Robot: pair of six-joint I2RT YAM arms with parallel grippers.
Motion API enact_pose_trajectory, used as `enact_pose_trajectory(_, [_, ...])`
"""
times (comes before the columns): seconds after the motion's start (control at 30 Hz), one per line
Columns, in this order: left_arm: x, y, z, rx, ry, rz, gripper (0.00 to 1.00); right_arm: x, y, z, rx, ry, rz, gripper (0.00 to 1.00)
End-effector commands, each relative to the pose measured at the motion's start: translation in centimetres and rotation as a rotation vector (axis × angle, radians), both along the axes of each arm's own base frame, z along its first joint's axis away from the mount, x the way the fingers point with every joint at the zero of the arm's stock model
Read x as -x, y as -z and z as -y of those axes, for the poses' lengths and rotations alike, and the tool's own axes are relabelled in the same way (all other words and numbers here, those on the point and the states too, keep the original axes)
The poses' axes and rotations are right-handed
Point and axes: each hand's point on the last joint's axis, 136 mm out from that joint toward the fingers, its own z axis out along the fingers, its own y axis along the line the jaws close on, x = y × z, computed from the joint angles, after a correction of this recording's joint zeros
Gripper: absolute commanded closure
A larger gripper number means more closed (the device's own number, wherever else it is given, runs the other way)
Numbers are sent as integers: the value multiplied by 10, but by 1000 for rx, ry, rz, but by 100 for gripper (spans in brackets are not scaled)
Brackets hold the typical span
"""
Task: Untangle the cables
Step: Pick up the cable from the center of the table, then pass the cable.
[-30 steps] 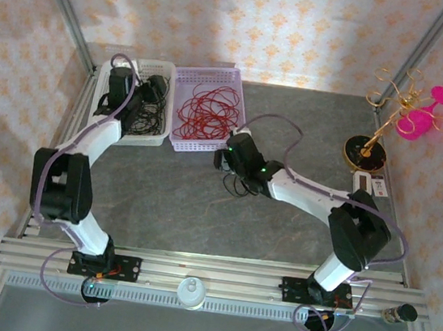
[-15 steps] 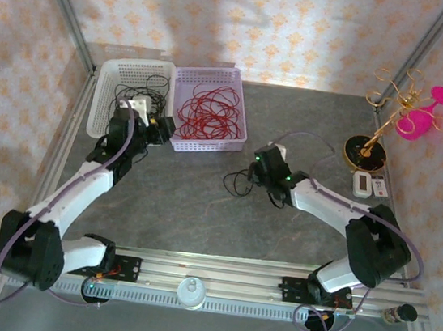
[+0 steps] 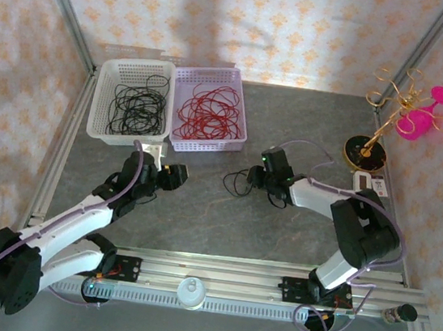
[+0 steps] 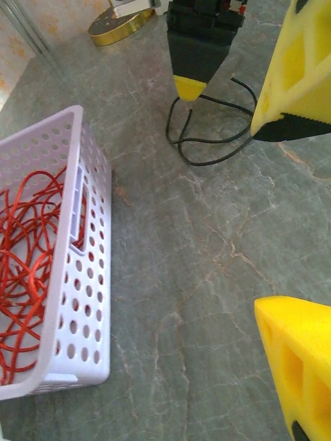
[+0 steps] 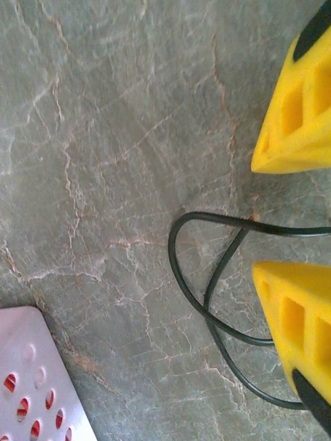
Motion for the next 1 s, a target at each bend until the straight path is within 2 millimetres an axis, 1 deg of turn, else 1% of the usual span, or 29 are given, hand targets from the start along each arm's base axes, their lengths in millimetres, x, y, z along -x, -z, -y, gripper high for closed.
enact_pose_trajectory(0.0, [-4,-13,3,47,-16,38,38,-12,5,0,14,-13,45,68])
enact_pose_trajectory(0.17, [-8,-20,9,31,2,48,38,-19,9,2,61,-30,78,85])
enact_pose_trajectory(0.23, [-8,-22,13,23,18,43,38,-21,5,4,83,-35,92,92])
enact_pose_trajectory(0.3, [-8,-23,18,23,37,48,38,-20,-5,6,102,-48,106,97])
enact_pose_trajectory(0.37, [-7,-25,22,29,56,54,38,-17,-22,7,103,-64,138,100])
enact_pose_trajectory(0.47, [-6,-31,31,30,99,73,38,-10,-55,6,93,-102,208,100])
enact_pose_trajectory(0.6, [1,-47,56,80,221,145,36,0,-105,-4,36,-164,307,100])
enact_pose_trajectory(0.7, [4,-59,78,172,326,189,35,7,-147,-11,-44,-196,394,100])
enact_pose_trajectory(0.77, [4,-71,89,246,366,225,35,11,-168,-14,-87,-208,438,100])
enact_pose_trajectory(0.83, [3,-84,98,326,387,248,35,13,-183,-17,-118,-222,471,100])
enact_pose_trajectory(0.9, [1,-98,106,387,410,277,35,13,-191,-21,-145,-232,483,100])
enact_pose_trajectory(0.97, [4,-108,117,415,454,300,35,14,-195,-24,-165,-239,487,100])
